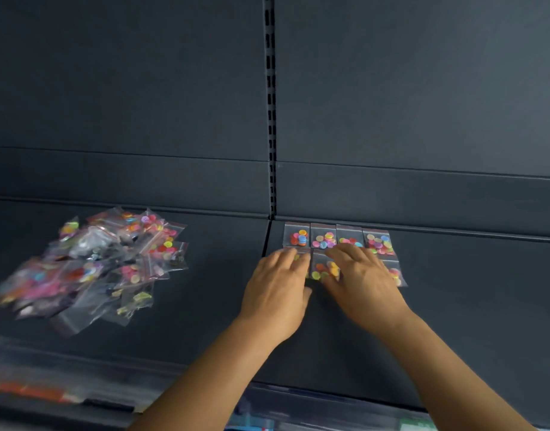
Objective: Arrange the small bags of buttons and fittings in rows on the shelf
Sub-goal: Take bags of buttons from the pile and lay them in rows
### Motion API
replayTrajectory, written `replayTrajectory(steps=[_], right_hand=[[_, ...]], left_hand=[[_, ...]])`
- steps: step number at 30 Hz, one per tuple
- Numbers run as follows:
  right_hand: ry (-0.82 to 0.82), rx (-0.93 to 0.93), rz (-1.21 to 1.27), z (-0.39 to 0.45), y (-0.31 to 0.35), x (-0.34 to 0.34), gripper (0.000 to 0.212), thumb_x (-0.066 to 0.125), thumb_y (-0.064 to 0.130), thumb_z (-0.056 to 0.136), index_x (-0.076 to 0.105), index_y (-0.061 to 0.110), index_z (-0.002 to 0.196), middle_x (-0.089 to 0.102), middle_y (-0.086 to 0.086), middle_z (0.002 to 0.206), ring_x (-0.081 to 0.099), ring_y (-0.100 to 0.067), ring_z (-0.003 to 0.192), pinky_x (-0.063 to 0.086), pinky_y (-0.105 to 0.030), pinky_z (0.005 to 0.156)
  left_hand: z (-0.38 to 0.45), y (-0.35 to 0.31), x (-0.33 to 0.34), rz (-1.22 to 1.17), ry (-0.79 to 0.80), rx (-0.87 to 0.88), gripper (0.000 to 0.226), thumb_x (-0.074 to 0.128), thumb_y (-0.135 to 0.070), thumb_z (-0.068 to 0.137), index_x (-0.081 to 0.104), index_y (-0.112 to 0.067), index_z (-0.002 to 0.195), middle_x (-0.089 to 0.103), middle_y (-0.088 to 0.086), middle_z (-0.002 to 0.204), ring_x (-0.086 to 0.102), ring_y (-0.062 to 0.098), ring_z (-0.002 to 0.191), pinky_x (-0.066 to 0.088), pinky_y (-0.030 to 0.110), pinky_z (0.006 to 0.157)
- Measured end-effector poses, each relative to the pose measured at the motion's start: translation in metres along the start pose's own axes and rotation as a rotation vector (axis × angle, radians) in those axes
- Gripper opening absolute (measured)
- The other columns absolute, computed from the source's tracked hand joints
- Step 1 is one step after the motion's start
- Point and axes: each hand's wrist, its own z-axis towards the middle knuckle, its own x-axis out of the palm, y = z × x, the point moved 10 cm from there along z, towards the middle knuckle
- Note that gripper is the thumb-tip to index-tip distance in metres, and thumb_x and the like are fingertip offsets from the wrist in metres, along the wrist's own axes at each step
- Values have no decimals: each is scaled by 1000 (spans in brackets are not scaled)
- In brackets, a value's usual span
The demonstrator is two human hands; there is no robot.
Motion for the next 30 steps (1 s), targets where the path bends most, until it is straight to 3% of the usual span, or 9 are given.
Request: replayTrajectory(steps=[4,10,17,26,30], right_hand=[[72,-99,26,12,63,18,55,47,41,95,32,23,144,33,5,150,27,-18,139,20,-33,114],[114,-180,55,29,157,46,56,43,43,96,29,24,146,30,7,150,25,-15,139,19,-30,114],[105,-187,105,53,246,73,48,45,37,96,38,24,141,38,7,146,34,-16,135,23,-31,112],[106,-144,119,74,302,94,41,47,26,96,46,21,137,46,4,141,42,-20,127,31,-33,109],[103,-216,159,77,329,101,34,48,21,96,56,20,129,53,4,135,43,-19,128,32,-32,109]], left_hand=[[-29,61,-23,6,-25,-92,58,41,-35,99,18,-22,150,21,-2,156,16,16,143,12,29,116],[-70,149,-48,8,-52,-177,57,42,-36,98,20,-23,150,24,-3,154,19,14,142,15,28,116],[-96,239,-73,12,-74,-190,55,42,-37,98,25,-22,148,30,-4,151,25,15,139,21,30,116],[-113,332,-85,-1,-62,-245,52,42,-33,99,28,-19,147,35,-2,149,30,17,137,25,30,114],[-122,359,-82,13,-29,-287,54,46,-33,98,30,-19,147,38,-2,148,31,18,137,23,31,113]])
